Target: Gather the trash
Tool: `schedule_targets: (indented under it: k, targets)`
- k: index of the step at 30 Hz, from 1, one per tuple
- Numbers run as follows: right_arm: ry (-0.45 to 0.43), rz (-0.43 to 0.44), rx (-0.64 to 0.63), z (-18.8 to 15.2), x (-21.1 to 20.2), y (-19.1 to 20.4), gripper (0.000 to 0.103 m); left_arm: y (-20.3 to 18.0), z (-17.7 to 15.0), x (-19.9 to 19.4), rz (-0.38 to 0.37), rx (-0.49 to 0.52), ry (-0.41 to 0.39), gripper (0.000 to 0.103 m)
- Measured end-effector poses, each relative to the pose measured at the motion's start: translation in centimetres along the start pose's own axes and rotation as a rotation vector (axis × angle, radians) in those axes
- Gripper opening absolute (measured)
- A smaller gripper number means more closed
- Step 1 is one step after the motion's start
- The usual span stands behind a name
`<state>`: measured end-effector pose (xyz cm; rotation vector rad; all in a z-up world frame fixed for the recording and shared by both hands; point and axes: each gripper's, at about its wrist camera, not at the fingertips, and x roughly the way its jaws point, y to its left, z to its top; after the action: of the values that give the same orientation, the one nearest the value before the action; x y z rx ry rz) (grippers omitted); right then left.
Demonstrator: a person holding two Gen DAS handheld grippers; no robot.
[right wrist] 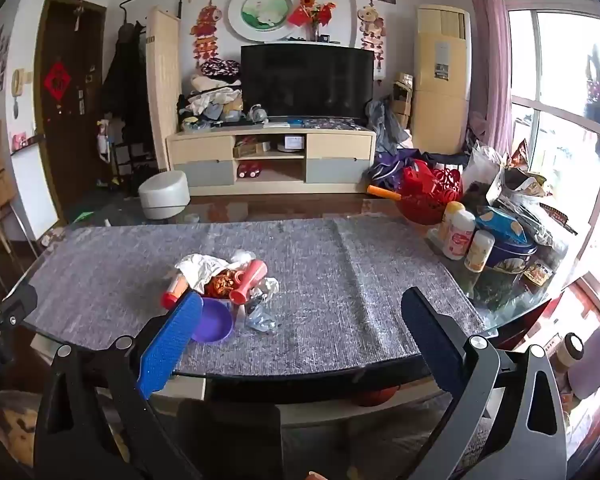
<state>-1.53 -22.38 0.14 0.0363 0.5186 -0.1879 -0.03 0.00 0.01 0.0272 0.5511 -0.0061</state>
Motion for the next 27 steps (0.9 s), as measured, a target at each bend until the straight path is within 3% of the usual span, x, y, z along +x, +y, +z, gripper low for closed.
schedule_targets:
  k: [27]
  targets:
    - [-0.014, 0.025, 0.029, 0.41, -0.14, -0.29, 0.100, -0.65, 0.27, -0.10, -0.002, 0.005, -0.007, 0.095]
